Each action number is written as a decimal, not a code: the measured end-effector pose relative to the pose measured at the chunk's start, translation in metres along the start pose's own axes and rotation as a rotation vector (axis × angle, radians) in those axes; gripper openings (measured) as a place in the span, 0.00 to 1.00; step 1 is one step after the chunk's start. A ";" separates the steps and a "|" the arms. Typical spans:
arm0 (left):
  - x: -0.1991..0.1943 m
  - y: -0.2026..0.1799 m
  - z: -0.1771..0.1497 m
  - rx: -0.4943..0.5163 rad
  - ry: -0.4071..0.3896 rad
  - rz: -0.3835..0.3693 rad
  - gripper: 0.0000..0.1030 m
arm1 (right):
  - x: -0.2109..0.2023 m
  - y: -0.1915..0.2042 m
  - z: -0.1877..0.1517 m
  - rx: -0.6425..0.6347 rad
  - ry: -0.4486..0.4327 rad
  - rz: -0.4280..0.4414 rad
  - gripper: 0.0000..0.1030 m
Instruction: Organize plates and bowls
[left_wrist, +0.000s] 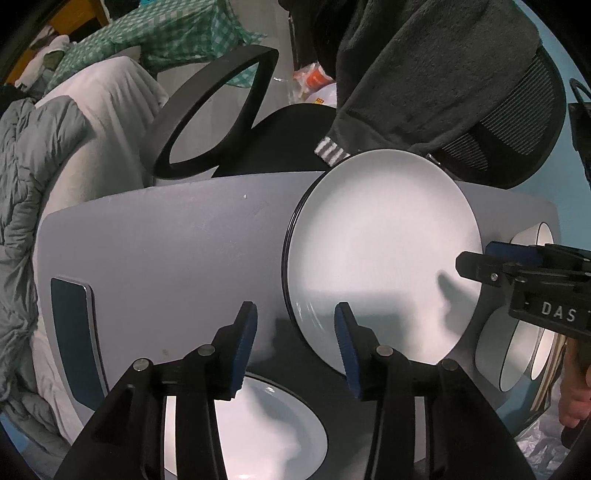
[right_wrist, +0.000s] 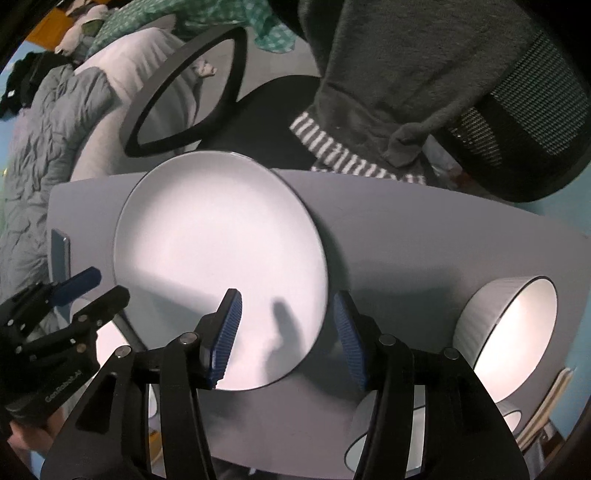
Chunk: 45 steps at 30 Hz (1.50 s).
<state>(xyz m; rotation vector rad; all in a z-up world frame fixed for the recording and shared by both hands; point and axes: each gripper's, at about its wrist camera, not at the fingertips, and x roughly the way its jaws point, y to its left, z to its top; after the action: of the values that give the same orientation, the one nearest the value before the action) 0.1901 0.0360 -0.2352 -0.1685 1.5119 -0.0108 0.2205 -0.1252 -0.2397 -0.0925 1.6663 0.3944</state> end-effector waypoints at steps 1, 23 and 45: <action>-0.002 0.001 -0.001 0.000 -0.005 -0.002 0.43 | -0.001 0.002 0.000 -0.004 -0.005 -0.013 0.51; -0.096 0.030 -0.067 -0.045 -0.264 0.031 0.62 | -0.080 0.049 -0.051 -0.107 -0.262 -0.148 0.64; -0.137 0.051 -0.124 -0.018 -0.354 0.073 0.66 | -0.121 0.085 -0.110 -0.102 -0.360 -0.108 0.69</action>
<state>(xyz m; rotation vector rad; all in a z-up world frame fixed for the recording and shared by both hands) 0.0539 0.0891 -0.1118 -0.1225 1.1646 0.0867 0.1088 -0.0998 -0.0948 -0.1760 1.2810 0.3895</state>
